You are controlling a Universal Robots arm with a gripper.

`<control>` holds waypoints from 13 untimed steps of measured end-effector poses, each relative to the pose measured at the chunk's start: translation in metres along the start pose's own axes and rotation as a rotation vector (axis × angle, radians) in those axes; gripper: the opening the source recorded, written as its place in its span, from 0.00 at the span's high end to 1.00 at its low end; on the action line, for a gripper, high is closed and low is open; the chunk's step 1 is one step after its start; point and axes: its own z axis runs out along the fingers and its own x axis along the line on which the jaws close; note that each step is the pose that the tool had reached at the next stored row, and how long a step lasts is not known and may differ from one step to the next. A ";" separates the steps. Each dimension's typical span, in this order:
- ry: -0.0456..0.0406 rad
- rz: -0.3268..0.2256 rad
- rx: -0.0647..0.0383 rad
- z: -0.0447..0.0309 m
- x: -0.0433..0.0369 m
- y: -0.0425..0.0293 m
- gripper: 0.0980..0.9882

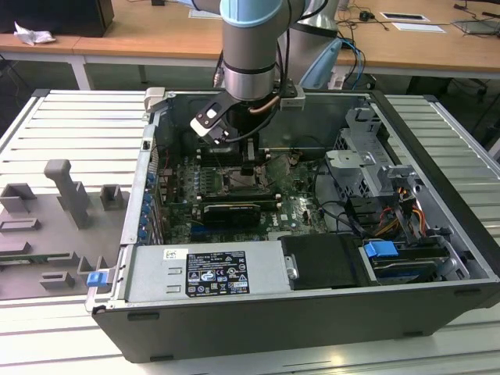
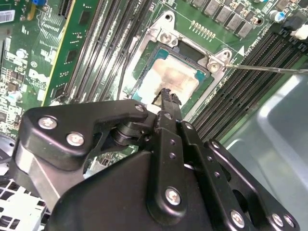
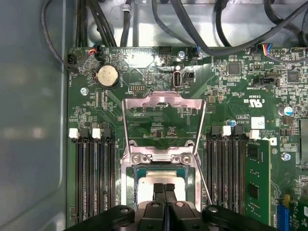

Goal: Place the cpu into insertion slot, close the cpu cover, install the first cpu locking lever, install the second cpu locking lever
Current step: 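Close the cpu cover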

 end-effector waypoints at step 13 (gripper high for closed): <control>-0.0034 0.000 0.000 -0.0098 -0.0003 0.0106 0.99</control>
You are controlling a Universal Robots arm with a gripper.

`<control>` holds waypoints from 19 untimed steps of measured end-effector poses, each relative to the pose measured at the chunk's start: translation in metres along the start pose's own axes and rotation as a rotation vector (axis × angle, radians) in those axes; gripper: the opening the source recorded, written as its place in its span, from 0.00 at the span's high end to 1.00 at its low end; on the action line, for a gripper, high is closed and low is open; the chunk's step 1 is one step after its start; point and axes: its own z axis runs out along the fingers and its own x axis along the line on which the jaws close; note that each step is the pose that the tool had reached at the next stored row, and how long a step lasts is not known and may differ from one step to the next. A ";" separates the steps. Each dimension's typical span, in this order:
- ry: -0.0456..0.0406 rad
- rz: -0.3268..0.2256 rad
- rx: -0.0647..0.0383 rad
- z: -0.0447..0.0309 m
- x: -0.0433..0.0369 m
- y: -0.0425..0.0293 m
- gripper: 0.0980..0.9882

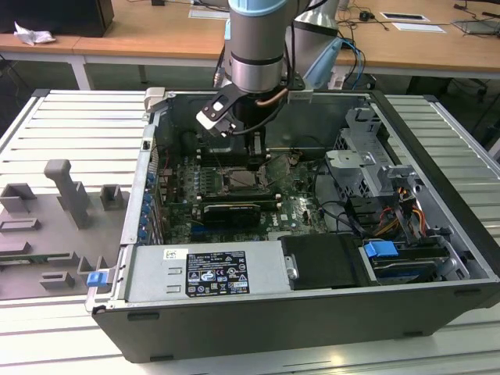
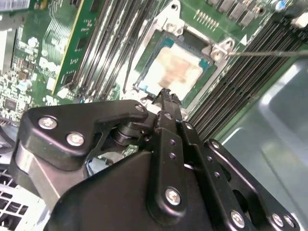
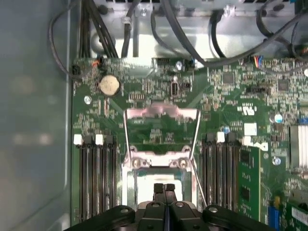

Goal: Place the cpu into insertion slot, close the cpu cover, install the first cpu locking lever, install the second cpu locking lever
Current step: 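Close the cpu cover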

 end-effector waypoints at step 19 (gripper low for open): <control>0.0000 0.000 0.000 -0.0216 0.0003 0.0057 0.99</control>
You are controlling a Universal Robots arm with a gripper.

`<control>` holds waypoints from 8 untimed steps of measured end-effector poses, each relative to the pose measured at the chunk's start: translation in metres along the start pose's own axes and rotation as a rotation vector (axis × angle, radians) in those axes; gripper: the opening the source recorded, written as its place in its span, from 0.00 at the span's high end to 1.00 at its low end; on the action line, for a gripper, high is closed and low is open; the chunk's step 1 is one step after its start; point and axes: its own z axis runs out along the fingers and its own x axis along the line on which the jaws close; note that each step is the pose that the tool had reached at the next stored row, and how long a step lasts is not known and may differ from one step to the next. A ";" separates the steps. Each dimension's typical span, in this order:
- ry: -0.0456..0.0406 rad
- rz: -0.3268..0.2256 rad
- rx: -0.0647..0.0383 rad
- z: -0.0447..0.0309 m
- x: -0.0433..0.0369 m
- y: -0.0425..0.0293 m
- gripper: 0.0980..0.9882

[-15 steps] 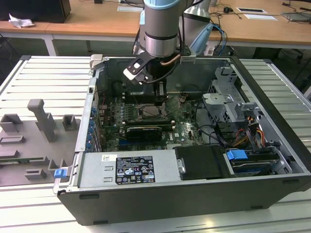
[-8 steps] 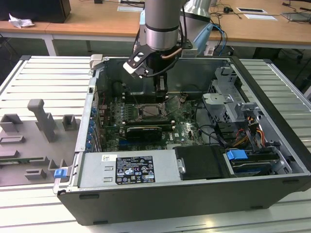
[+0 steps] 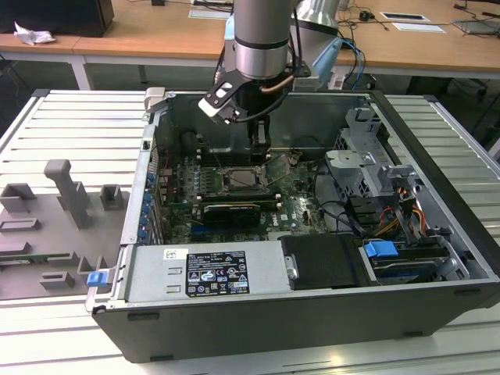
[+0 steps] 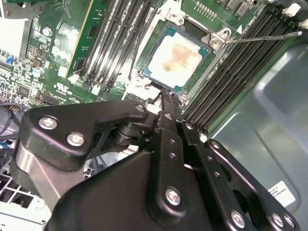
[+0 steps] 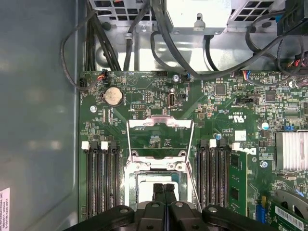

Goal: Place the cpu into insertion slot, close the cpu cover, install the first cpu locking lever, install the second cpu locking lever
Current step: 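Close the cpu cover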

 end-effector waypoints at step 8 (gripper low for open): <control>-0.0017 -0.001 0.000 -0.0016 0.0004 0.0261 0.99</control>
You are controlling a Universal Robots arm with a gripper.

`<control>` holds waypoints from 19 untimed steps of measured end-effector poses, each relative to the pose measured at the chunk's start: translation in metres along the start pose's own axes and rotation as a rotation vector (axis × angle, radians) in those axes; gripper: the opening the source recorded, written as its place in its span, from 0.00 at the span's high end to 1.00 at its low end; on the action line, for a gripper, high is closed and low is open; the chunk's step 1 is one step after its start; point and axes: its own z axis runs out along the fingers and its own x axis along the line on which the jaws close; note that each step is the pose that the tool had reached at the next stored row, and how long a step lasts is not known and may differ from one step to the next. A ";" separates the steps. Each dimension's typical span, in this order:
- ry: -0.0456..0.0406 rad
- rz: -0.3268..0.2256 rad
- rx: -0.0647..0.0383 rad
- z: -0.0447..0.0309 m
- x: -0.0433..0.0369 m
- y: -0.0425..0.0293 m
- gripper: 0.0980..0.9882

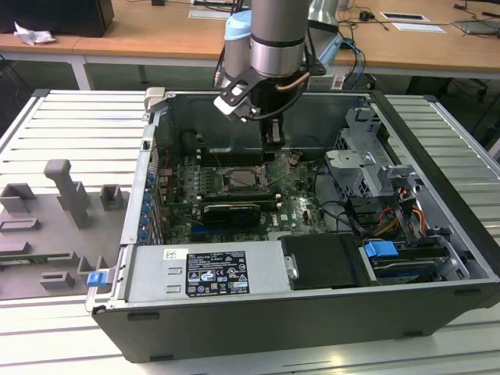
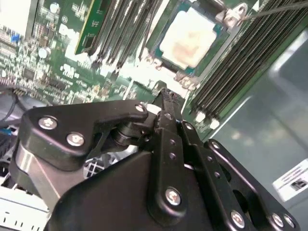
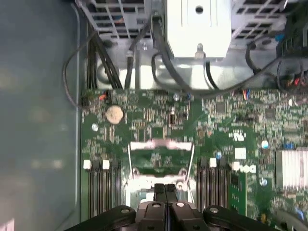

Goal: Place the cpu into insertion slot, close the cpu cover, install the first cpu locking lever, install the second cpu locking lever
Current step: 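Close the cpu cover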

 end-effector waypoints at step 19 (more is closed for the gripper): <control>0.0014 -0.029 0.000 0.0059 0.0060 0.0533 0.99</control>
